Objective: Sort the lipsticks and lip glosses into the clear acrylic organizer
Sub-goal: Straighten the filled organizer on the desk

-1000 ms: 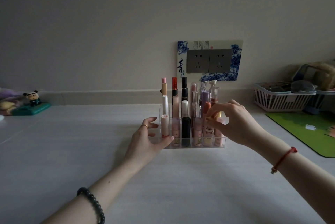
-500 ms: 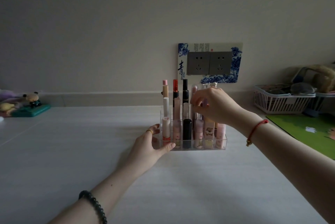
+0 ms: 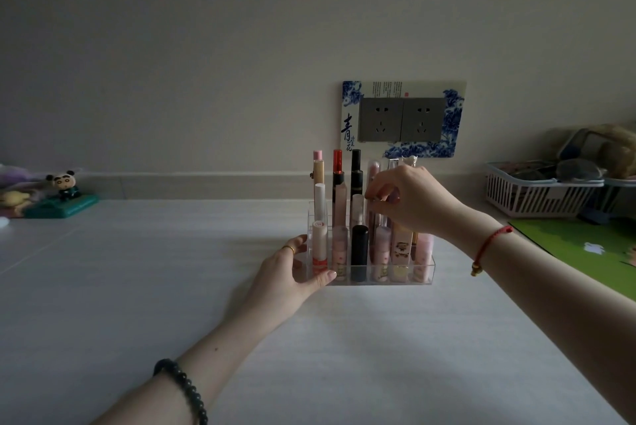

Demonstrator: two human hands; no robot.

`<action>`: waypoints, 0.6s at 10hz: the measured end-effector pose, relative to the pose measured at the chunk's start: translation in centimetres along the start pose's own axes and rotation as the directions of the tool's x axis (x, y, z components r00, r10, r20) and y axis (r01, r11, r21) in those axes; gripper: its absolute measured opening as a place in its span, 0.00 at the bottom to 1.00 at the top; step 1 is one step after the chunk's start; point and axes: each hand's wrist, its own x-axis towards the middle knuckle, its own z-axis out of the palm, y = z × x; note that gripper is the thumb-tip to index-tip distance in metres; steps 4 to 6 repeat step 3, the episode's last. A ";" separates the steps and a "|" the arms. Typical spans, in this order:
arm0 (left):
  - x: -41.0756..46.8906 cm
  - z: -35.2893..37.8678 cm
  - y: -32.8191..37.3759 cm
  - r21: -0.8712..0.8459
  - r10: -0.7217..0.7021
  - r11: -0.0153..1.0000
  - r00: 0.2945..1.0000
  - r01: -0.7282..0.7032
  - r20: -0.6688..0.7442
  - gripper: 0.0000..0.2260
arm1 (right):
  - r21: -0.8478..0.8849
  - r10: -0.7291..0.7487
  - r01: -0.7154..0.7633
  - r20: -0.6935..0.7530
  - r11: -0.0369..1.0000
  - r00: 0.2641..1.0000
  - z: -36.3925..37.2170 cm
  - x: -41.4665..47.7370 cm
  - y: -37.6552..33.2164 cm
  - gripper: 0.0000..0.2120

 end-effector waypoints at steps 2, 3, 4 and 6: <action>-0.1 0.0 0.0 0.010 0.001 1.000 1.000 -0.001 0.005 0.30 | 0.007 0.007 -0.006 -0.014 1.000 1.000 0.1 -0.2 0.3 0.08; -0.1 -0.1 0.0 0.009 0.004 1.000 1.000 -0.004 0.004 0.30 | 0.032 0.023 -0.021 -0.039 0.999 0.999 -0.7 -0.5 -0.1 0.07; -0.1 -0.1 0.0 0.009 0.004 1.000 1.000 -0.004 0.004 0.30 | 0.032 0.023 -0.021 -0.039 0.999 0.999 -0.7 -0.5 -0.1 0.07; -0.1 -0.1 0.0 0.009 0.004 1.000 1.000 -0.004 0.004 0.30 | 0.032 0.023 -0.021 -0.039 0.999 0.999 -0.7 -0.5 -0.1 0.07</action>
